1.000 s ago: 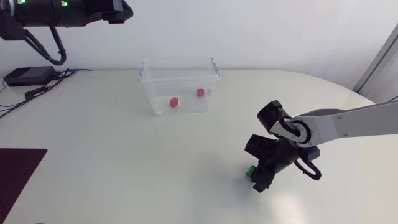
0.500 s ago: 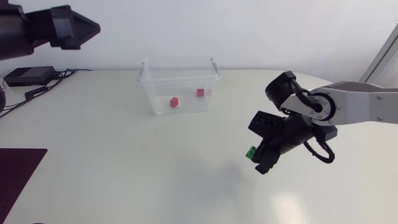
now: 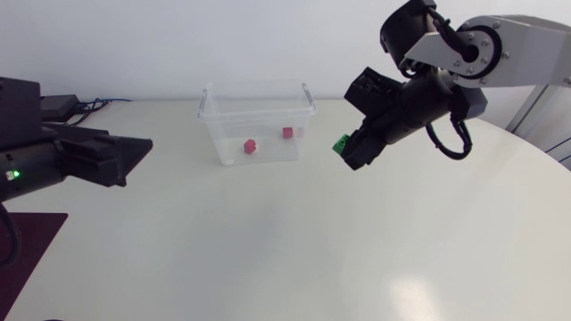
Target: Place the duplo bricks in the container
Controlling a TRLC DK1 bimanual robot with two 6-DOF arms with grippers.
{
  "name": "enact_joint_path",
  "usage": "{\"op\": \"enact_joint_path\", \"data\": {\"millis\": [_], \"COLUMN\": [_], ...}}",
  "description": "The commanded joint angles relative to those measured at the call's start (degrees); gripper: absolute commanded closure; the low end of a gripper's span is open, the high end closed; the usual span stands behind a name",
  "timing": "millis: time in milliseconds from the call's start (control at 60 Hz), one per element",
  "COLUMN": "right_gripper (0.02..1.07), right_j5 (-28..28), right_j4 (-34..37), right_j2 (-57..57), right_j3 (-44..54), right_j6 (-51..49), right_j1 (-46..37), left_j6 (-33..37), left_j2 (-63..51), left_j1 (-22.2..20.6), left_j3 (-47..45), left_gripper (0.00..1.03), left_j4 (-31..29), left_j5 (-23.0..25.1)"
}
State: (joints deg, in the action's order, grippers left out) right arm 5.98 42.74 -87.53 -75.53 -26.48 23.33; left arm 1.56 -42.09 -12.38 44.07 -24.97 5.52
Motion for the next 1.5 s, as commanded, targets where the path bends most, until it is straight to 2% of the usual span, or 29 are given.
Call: {"op": "enact_joint_path", "data": {"millis": [0, 383, 583, 817, 1383, 1417, 1483], "right_gripper": [0.77, 0.77, 0.77, 0.77, 0.76, 0.68, 0.23], "right_j5": [-0.1, 0.4, 0.4, 1.1, 0.7, 0.6, -0.2], "right_j4": [0.7, -1.3, -1.4, -2.0, -2.0, -1.9, -1.7], "right_j2": [-2.9, -15.5, -22.4, -30.2, -42.9, -43.8, -45.4], "right_j3": [-3.8, -19.7, -28.6, -38.2, -53.8, -54.6, -56.2], "right_j6": [1.8, 3.7, 4.6, 5.5, 9.3, 9.4, 9.5], "right_j1": [0.4, 1.3, 1.3, 0.8, 1.2, 1.2, 1.4], "left_j6": [1.3, 6.1, 7.8, 11.5, 11.8, 11.8, 11.8], "left_j2": [1.4, 4.8, 6.8, 6.8, 6.3, 6.4, 6.4], "left_j1": [0.3, 0.8, 4.1, 6.8, 8.1, 8.1, 8.1], "left_j3": [-2.8, -12.0, -14.7, -16.6, -16.8, -16.9, -16.9], "left_gripper": [0.04, 0.04, 0.04, 0.04, 0.04, 0.04, 0.04], "left_j4": [-0.1, -4.6, -5.6, -6.2, -4.8, -4.8, -4.8], "left_j5": [-0.2, -0.4, -0.4, -0.4, -0.3, -0.4, -0.3]}}
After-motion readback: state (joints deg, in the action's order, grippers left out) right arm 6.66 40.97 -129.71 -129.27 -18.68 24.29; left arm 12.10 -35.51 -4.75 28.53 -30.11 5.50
